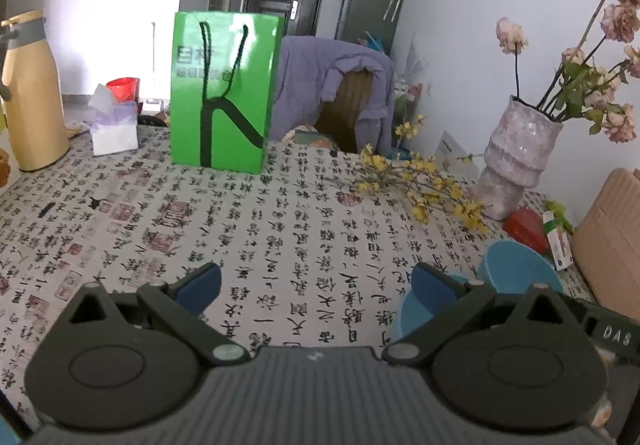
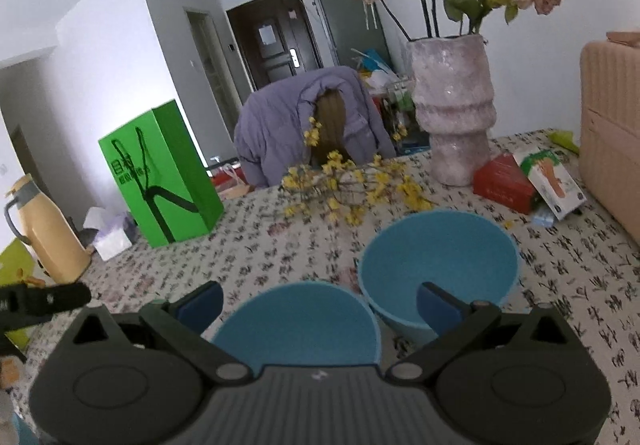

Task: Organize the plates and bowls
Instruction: 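Move both open grippers forward to the rim of a blue bowl, then close both grippers on the blue bowl rim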

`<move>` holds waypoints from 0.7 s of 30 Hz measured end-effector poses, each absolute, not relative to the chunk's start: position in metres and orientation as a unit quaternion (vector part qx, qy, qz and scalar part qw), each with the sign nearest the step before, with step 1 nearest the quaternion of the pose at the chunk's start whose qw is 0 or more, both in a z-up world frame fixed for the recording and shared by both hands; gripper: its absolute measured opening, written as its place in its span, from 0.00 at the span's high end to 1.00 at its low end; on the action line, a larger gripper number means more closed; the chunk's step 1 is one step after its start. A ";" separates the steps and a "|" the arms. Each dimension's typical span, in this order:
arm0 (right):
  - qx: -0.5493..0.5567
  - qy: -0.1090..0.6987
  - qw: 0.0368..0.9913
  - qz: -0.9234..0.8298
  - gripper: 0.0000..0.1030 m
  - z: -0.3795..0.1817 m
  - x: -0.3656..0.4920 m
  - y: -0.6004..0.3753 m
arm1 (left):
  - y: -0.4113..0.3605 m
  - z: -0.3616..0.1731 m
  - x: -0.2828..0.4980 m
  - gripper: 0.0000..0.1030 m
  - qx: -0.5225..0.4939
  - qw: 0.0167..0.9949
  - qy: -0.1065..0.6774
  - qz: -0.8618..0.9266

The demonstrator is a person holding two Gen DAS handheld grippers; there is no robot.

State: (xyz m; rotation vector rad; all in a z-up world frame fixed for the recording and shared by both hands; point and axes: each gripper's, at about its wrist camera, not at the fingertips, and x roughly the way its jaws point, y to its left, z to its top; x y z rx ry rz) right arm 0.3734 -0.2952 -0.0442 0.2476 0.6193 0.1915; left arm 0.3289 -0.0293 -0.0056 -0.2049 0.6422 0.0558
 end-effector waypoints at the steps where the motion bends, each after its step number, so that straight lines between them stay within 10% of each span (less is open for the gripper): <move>1: 0.117 0.305 0.941 0.090 0.00 -0.046 0.373 -0.295 | -0.031 -0.007 0.331 0.00 -0.103 0.942 0.319 0.027; 21: 0.141 0.380 0.912 0.059 0.09 -0.077 0.384 -0.298 | -0.079 -0.055 0.379 0.00 -0.086 0.911 0.403 0.018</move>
